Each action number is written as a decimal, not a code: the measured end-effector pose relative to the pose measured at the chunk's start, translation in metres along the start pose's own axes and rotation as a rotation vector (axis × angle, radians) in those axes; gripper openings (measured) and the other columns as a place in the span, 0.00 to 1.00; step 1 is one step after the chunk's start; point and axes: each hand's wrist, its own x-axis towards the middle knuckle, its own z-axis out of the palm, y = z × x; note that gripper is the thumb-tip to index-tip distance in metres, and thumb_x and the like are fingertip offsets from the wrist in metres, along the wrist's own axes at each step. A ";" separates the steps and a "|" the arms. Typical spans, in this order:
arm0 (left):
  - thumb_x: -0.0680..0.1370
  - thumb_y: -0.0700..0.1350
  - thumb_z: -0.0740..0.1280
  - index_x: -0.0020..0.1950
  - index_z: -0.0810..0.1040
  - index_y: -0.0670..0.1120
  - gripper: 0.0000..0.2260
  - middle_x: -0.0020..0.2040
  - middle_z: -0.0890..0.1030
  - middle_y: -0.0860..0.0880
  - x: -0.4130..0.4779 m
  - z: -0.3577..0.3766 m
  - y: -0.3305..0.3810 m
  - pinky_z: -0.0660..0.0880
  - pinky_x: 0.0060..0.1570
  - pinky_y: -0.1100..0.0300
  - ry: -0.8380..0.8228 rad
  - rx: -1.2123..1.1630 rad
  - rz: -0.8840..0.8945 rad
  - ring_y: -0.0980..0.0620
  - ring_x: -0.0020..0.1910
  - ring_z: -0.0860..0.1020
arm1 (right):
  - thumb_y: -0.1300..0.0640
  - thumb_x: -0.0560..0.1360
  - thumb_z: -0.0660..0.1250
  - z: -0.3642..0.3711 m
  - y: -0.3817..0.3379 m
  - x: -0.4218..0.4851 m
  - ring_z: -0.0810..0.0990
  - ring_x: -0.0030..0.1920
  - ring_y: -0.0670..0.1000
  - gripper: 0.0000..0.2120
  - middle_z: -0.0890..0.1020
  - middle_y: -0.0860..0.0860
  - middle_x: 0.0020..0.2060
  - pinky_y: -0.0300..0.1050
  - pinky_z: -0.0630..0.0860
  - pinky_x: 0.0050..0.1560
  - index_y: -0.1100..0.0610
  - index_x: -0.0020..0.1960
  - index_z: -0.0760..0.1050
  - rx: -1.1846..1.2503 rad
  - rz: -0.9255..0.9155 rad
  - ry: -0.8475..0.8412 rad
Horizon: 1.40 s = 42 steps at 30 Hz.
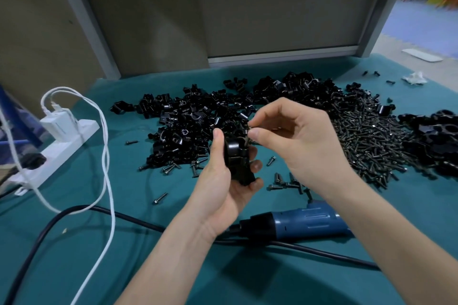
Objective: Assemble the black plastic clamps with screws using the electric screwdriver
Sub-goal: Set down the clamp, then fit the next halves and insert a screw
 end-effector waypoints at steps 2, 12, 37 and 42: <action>0.69 0.66 0.63 0.49 0.79 0.46 0.25 0.37 0.79 0.51 0.000 0.001 -0.001 0.72 0.28 0.61 0.004 -0.004 -0.014 0.55 0.30 0.74 | 0.70 0.70 0.73 -0.002 0.000 -0.001 0.82 0.38 0.44 0.08 0.83 0.48 0.37 0.36 0.78 0.44 0.58 0.41 0.79 0.012 -0.022 -0.030; 0.76 0.66 0.58 0.50 0.80 0.47 0.25 0.35 0.77 0.52 0.000 0.006 -0.001 0.68 0.28 0.61 -0.010 -0.008 -0.094 0.55 0.29 0.72 | 0.66 0.70 0.74 -0.009 0.004 0.001 0.82 0.34 0.48 0.08 0.83 0.49 0.35 0.40 0.79 0.42 0.54 0.40 0.81 -0.069 0.019 -0.115; 0.77 0.64 0.60 0.41 0.73 0.46 0.21 0.31 0.70 0.50 -0.007 0.016 0.000 0.61 0.23 0.65 0.028 -0.019 -0.150 0.56 0.25 0.62 | 0.70 0.70 0.73 -0.013 0.011 -0.007 0.83 0.38 0.48 0.08 0.84 0.53 0.37 0.40 0.80 0.45 0.57 0.40 0.80 0.074 0.025 -0.124; 0.77 0.64 0.60 0.45 0.77 0.47 0.20 0.31 0.73 0.51 -0.010 0.017 0.000 0.61 0.22 0.66 0.027 -0.025 -0.172 0.57 0.24 0.62 | 0.66 0.71 0.73 -0.018 0.009 -0.008 0.84 0.38 0.52 0.05 0.84 0.53 0.40 0.44 0.81 0.44 0.58 0.43 0.81 0.055 -0.008 -0.186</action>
